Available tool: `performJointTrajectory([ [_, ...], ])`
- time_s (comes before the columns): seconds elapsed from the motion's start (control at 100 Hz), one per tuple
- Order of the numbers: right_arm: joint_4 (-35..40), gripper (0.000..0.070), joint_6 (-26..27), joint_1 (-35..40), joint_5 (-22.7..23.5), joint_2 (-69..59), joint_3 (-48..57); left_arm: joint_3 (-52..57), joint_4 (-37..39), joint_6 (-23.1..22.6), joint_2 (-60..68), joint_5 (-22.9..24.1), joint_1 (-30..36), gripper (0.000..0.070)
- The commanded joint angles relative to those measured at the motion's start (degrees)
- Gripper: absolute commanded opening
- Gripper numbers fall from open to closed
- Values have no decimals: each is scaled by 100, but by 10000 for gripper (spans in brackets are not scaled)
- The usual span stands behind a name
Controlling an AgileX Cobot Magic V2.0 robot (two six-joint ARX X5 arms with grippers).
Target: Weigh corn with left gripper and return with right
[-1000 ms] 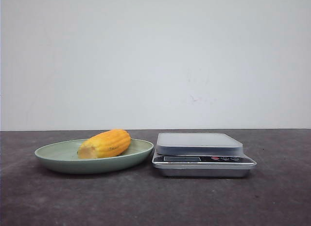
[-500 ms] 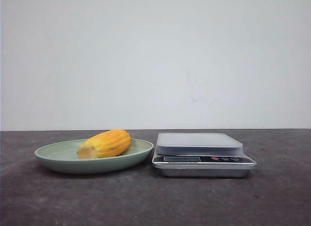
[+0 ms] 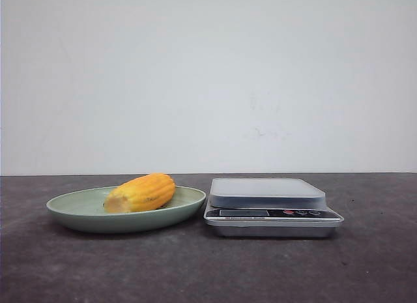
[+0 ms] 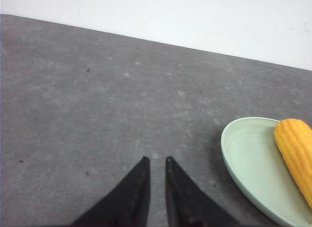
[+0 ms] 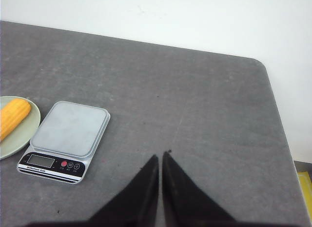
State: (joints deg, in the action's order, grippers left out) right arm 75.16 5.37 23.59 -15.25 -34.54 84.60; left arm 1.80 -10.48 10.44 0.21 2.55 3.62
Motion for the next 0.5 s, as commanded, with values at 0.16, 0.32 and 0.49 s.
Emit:
performJointTrajectory([
  [0.16, -59, 3, 63, 22, -17, -42, 92, -101, -24, -61, -2, -26, -2, 16],
  [0.32, -275, 3, -59, -155, -15, 9, 90, -101, -24, -61, -2, -26, -2, 16],
  [0.49, -1060, 3, -162, -745, 81, 330, -422, -101, -24, -61, -2, -26, -2, 16],
])
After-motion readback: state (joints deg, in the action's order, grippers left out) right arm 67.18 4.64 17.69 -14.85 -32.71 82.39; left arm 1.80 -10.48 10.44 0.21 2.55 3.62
